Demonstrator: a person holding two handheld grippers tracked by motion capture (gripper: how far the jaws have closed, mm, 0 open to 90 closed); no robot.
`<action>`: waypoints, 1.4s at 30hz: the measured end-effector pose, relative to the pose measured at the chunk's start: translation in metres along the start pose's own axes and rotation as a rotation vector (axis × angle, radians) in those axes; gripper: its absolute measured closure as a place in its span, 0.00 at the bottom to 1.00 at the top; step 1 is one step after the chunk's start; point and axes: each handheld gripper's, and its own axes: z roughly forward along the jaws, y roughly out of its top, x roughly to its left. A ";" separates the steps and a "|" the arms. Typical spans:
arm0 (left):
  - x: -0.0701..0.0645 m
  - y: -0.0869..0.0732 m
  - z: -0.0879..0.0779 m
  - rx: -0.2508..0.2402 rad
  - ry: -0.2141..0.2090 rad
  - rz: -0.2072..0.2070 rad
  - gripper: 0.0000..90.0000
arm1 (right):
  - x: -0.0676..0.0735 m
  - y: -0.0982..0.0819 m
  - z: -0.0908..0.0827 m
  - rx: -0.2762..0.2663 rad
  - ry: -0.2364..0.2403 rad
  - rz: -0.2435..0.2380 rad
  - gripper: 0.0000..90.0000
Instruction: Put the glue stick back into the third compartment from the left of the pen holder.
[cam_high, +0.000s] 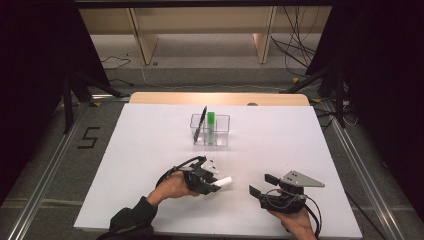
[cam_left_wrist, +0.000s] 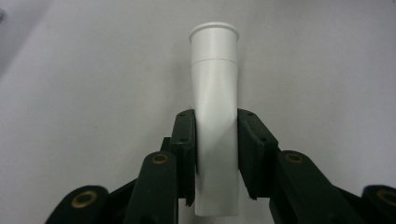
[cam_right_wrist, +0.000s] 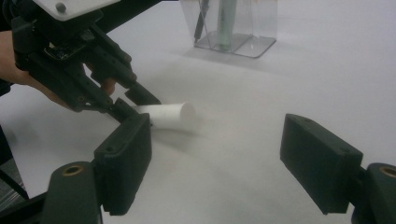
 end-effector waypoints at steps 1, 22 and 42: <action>-0.001 -0.002 -0.002 -0.031 0.020 -0.018 0.77 | 0.001 0.000 0.001 -0.001 0.001 -0.001 0.29; -0.015 -0.021 -0.017 -0.304 0.134 -0.210 0.77 | 0.010 -0.001 0.010 -0.015 0.065 0.079 0.30; -0.029 -0.031 -0.021 -0.400 0.158 -0.272 0.77 | 0.022 0.003 0.036 -0.001 0.175 0.241 0.32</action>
